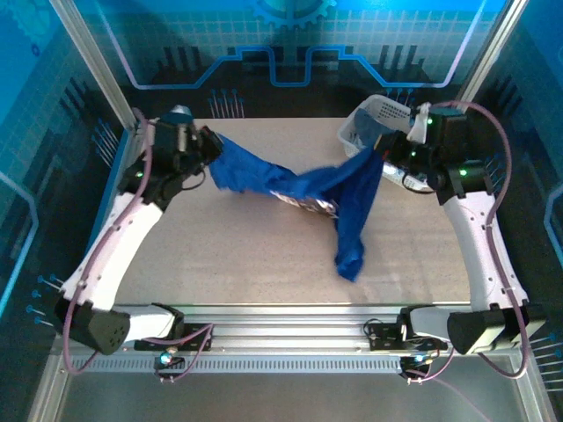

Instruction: Fold and stack the t-shirts

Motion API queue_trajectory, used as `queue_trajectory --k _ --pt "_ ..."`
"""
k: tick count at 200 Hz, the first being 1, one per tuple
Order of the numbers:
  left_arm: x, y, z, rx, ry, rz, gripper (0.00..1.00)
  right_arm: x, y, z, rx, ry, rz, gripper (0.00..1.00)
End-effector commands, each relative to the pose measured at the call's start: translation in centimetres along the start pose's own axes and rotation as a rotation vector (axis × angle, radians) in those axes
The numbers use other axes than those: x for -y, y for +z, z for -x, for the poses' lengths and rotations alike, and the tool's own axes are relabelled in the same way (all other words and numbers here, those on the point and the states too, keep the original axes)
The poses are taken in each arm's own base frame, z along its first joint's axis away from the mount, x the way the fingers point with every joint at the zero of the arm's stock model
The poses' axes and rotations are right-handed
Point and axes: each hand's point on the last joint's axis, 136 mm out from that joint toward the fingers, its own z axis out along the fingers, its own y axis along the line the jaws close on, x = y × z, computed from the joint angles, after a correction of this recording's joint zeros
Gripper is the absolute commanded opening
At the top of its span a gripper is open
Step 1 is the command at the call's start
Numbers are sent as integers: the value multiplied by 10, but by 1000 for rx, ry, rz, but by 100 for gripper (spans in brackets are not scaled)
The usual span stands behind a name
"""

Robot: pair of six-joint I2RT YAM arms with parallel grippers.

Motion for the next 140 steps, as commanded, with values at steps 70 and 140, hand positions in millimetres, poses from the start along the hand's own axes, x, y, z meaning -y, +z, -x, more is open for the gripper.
queue_trajectory --k 70,140 --pt "89 -213 128 544 105 -366 0 -114 -133 14 203 -105 400 0" --pt "74 -80 160 361 13 -171 0 -124 -15 50 69 -27 399 0"
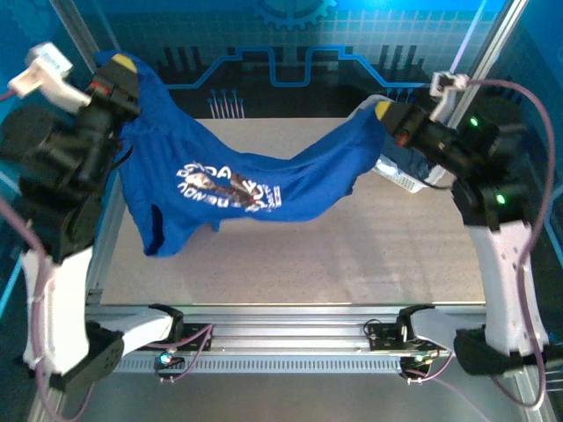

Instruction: Fold and stack the t-shirts

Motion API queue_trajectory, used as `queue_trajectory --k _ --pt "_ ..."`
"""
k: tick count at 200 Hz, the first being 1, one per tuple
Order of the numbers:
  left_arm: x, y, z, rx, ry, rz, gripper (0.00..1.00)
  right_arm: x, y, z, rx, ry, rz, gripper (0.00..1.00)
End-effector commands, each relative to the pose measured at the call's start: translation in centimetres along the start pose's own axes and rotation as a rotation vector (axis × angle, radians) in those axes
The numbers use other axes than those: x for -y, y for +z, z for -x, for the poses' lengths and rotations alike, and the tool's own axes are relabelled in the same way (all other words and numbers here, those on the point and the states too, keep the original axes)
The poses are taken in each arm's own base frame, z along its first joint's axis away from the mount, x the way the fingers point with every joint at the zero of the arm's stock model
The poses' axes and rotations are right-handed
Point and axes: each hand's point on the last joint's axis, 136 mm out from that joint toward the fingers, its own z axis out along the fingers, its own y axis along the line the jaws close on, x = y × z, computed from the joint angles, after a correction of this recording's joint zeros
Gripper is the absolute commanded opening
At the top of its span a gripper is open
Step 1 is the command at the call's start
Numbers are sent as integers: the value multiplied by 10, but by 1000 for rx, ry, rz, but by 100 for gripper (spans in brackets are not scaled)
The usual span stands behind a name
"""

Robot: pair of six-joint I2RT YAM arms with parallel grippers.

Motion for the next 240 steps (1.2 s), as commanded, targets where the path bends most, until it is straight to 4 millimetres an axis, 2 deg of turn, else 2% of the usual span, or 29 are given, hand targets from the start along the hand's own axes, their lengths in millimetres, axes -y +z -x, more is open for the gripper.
queue_trajectory --k 1,22,39,60,80,91,105,130,141,155,166,168,172,185,195,209,210,213,230,240 --pt "-56 70 -53 -175 -50 139 0 22 57 1 -63 44 6 0" --pt "-89 116 -71 -251 -109 165 0 39 106 12 -92 53 16 0" --pt "-110 145 -76 -289 -140 164 0 50 144 22 -111 54 30 0" --pt "-122 167 -60 -276 -173 132 0 53 178 41 -97 50 67 0" --pt "-114 172 -30 -220 -186 64 0 50 195 64 -45 40 98 0" --pt "-104 170 -10 -183 -200 16 0 48 196 79 5 41 119 0" --pt "-82 160 14 -130 -204 -53 0 46 191 98 65 58 148 0" --pt "-37 121 52 -31 -170 -145 0 36 178 121 137 46 185 0" --pt "-25 101 60 -6 -165 -151 0 35 173 122 138 46 179 0" --pt "-27 82 54 -14 -188 -121 0 38 172 114 105 45 161 0" --pt "-40 66 35 -44 -225 -65 0 42 174 100 57 49 148 0" --pt "-47 68 28 -56 -235 -47 0 43 176 96 45 51 147 0" --pt "-50 57 21 -64 -240 -30 0 43 177 89 25 51 143 0" --pt "-82 34 -17 -107 -239 91 0 54 186 52 -73 60 110 0" --pt "-121 15 -63 -187 -289 223 0 64 190 18 -150 62 68 0" --pt "-164 -17 -132 -335 -349 346 0 93 189 -42 -265 88 -33 0" --pt "-167 -20 -138 -346 -354 359 0 102 190 -54 -289 102 -50 0" --pt "-177 -29 -156 -383 -363 392 0 111 189 -70 -316 113 -74 0" --pt "-229 -83 -253 -596 -425 549 0 162 172 -151 -434 191 -210 0" --pt "-256 -118 -301 -700 -480 651 0 192 159 -196 -493 231 -300 0"
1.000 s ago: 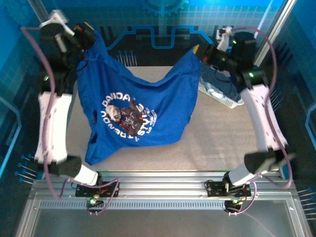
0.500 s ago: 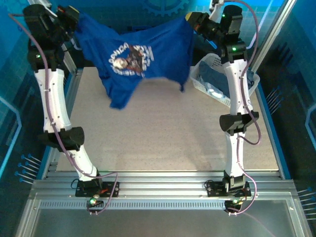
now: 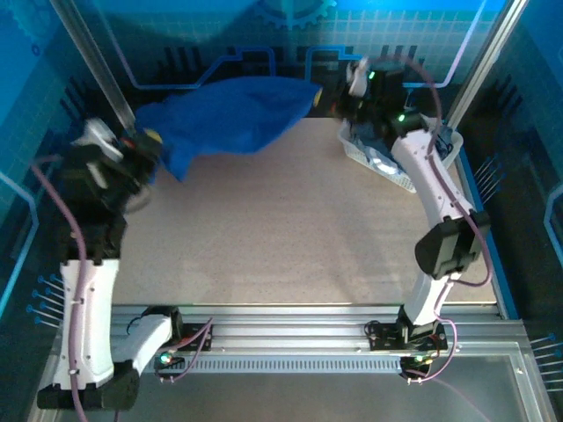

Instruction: Fold and stack the t-shirts

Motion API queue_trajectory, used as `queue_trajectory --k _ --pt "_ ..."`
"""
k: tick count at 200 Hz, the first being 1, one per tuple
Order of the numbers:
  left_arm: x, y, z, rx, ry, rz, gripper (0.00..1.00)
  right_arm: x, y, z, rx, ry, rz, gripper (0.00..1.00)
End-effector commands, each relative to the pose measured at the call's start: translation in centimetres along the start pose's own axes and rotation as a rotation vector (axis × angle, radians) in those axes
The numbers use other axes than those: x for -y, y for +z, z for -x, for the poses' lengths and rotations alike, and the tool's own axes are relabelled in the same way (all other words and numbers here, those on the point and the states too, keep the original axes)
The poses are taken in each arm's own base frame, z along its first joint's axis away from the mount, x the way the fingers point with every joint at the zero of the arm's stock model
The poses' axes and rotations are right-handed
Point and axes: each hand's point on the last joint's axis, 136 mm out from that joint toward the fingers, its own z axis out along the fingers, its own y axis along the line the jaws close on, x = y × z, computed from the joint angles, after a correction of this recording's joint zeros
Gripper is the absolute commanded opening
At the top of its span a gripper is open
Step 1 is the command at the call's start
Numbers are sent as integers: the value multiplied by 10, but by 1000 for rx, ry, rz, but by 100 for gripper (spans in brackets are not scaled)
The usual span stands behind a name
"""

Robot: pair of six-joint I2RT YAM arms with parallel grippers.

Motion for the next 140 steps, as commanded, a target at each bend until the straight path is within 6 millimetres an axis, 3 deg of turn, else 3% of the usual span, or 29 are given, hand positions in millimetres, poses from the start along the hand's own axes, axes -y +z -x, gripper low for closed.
queue_trajectory --k 1,10,26,37,52,96,140 --pt "-142 9 -104 -270 -163 370 0 86 16 -89 -144 80 -199 0" --pt "-176 5 -135 -332 -185 423 0 116 20 -123 -198 114 -258 0" --pt "-226 -1 -182 -412 -271 497 0 159 23 -165 -280 150 -369 0" --pt "-246 -3 -206 -448 -338 512 0 183 23 -185 -328 155 -449 0" --pt "-261 -10 -221 -461 -385 548 0 209 19 -203 -385 159 -551 0" --pt "-268 -16 -236 -496 -409 566 0 249 -29 -216 -384 181 -809 0" --pt "-252 11 -240 -516 -417 526 0 279 -76 -210 -317 264 -933 0"
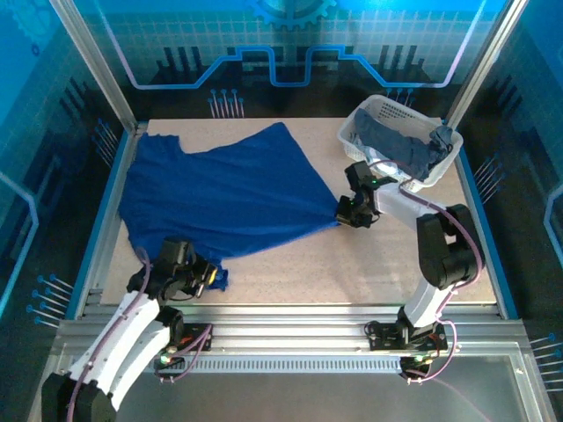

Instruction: Fold and stack the t-shirts

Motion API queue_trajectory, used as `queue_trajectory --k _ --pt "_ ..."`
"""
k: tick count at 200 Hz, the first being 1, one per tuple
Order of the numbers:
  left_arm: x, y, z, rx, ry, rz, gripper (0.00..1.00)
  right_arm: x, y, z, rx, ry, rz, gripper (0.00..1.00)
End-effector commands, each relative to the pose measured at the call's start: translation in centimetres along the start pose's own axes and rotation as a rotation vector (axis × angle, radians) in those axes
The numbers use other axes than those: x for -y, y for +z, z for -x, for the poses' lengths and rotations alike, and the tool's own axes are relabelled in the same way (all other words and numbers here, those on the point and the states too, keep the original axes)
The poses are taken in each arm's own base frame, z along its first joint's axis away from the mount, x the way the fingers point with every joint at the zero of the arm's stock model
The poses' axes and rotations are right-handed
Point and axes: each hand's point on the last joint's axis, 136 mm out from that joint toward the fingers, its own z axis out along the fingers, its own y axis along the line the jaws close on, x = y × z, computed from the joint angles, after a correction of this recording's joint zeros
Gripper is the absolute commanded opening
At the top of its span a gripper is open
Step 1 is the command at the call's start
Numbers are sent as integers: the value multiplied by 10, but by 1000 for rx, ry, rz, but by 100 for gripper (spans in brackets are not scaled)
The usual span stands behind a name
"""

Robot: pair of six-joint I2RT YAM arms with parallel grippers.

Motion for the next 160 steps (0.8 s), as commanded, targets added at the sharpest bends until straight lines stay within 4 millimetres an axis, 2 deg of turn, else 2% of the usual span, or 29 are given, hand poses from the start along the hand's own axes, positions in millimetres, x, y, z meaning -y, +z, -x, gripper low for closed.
queue_trajectory --k 1,46,73,85,92,103,125,132,141,153,160 --pt "24 8 -7 -39 -3 -56 0 41 -11 6 28 79 -108 0" --pt "50 27 -29 -76 74 -41 0 77 -23 28 51 159 -155 0" --pt "49 36 -35 -64 84 -12 0 78 -23 24 17 167 -139 0" --pt "52 35 -36 -52 81 -19 9 78 -25 19 8 174 -138 0" --pt "55 32 -36 -45 85 -26 20 78 -29 19 16 175 -135 5" --pt "63 23 -37 -32 95 -36 39 72 -39 22 55 154 -117 22" --pt "82 1 -38 -21 135 -86 61 37 -73 39 188 24 -34 52" --pt "86 -5 -37 -16 134 -105 66 25 -80 44 215 -22 -21 56" --pt "88 -9 -33 -9 107 -123 67 8 -84 49 223 -81 -7 57" --pt "93 -15 -24 8 70 -155 66 -10 -80 56 215 -133 -9 56" --pt "98 -18 -18 24 59 -169 65 -22 -74 61 210 -157 4 53"
